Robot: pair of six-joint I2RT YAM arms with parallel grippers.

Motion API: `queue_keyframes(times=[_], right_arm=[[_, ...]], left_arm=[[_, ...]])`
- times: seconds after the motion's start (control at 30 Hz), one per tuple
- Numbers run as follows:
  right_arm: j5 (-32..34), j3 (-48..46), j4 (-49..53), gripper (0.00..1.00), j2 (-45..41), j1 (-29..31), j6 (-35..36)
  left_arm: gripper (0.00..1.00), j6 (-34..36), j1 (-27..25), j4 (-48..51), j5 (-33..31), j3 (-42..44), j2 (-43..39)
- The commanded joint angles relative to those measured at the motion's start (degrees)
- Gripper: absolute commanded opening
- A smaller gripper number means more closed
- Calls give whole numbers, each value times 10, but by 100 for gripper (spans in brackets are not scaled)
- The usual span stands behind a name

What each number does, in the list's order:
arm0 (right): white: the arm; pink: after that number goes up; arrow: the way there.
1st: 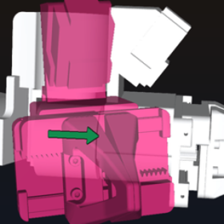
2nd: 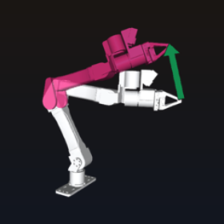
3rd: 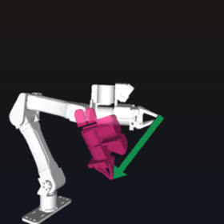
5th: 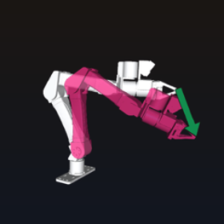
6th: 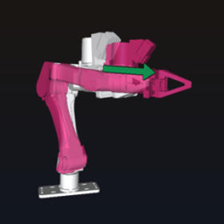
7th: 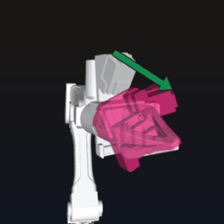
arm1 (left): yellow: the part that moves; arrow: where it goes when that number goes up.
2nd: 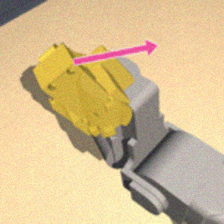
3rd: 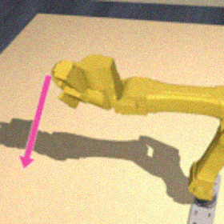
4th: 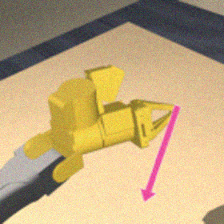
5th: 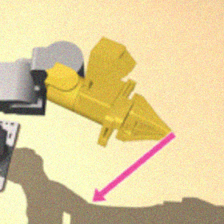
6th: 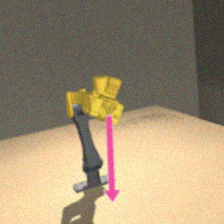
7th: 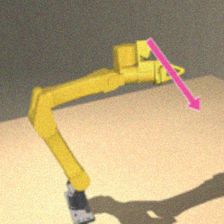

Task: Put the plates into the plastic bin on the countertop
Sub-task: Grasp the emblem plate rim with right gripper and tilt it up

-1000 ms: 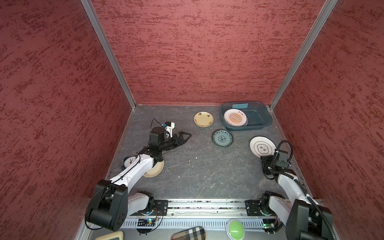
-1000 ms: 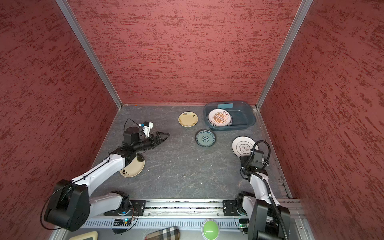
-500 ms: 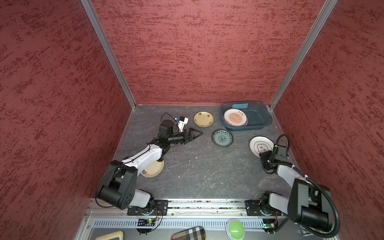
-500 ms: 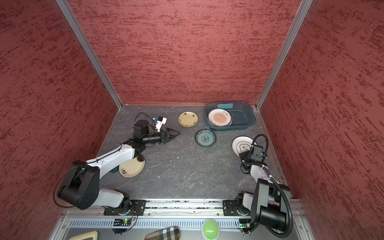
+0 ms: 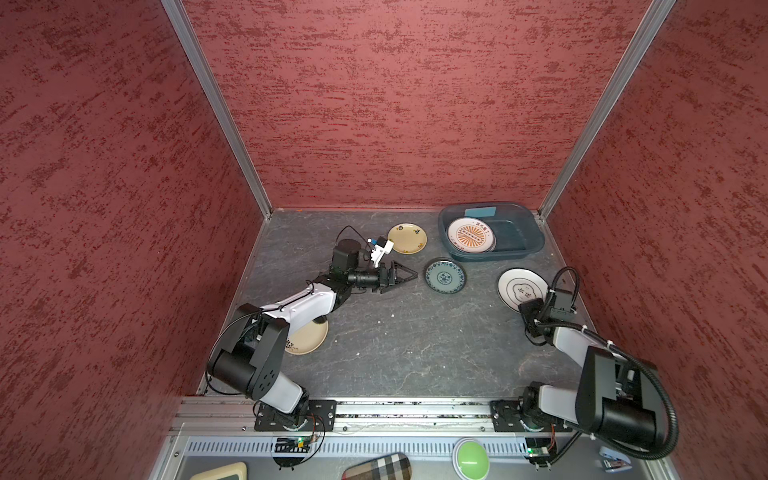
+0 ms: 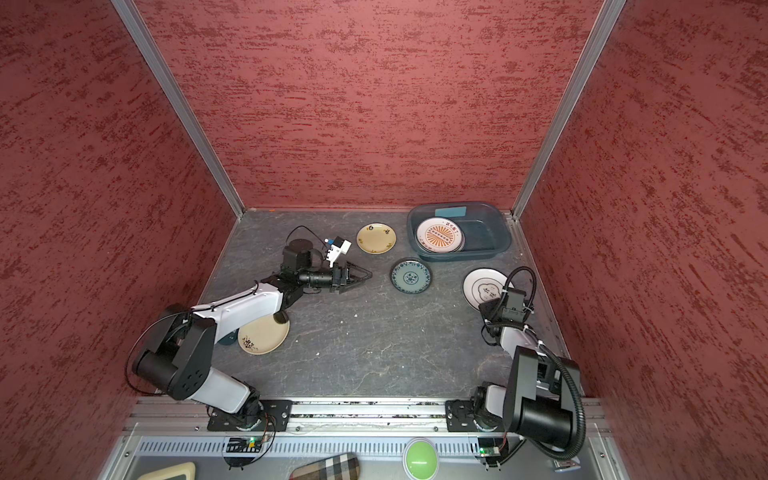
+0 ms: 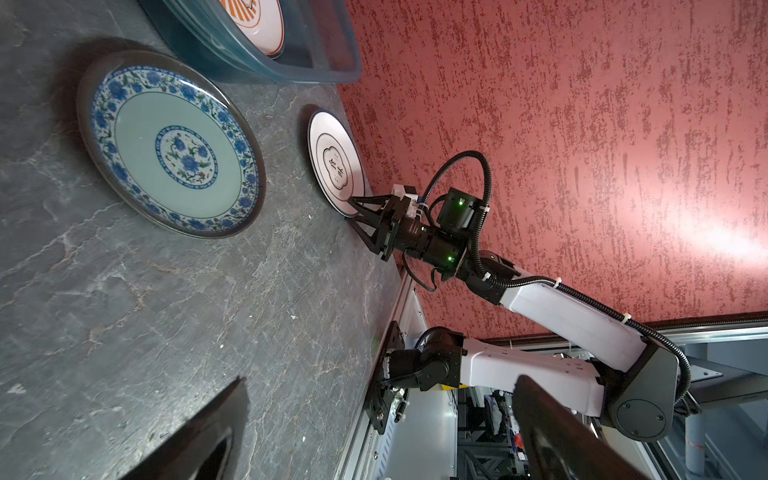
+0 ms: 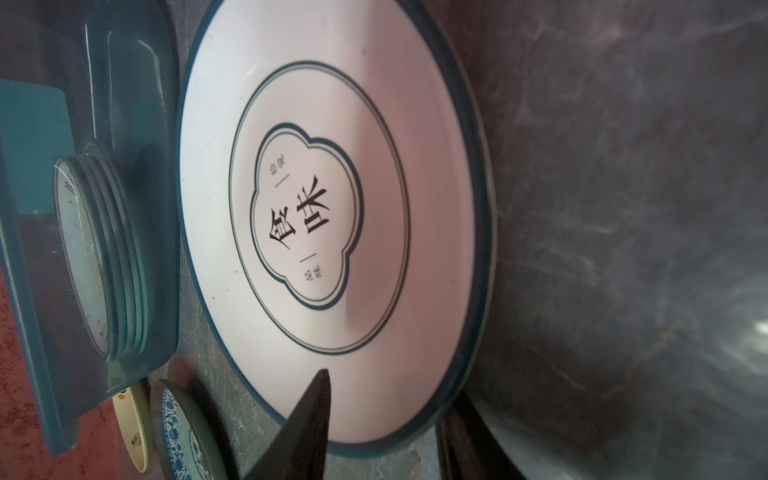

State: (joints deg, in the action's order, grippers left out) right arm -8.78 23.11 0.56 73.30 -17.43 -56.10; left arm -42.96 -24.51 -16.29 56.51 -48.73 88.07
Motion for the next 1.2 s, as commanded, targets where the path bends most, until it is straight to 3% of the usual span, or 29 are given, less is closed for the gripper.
queue_keyframes(times=[0.0,0.53,0.8,1.17], right_arm=[[-1,-7,14,40,22,-3,-6],[3,-10,4,13,9,-4,-8],[19,-6,27,11,-27,-5,1],[11,1,60,0,-61,-5,25]], left_arm=[[99,20,-10,7,-2,-10,-6],[99,24,-33,11,-29,-10,2],[99,51,-40,47,-53,-13,-11],[100,64,-45,68,-69,-14,-27]])
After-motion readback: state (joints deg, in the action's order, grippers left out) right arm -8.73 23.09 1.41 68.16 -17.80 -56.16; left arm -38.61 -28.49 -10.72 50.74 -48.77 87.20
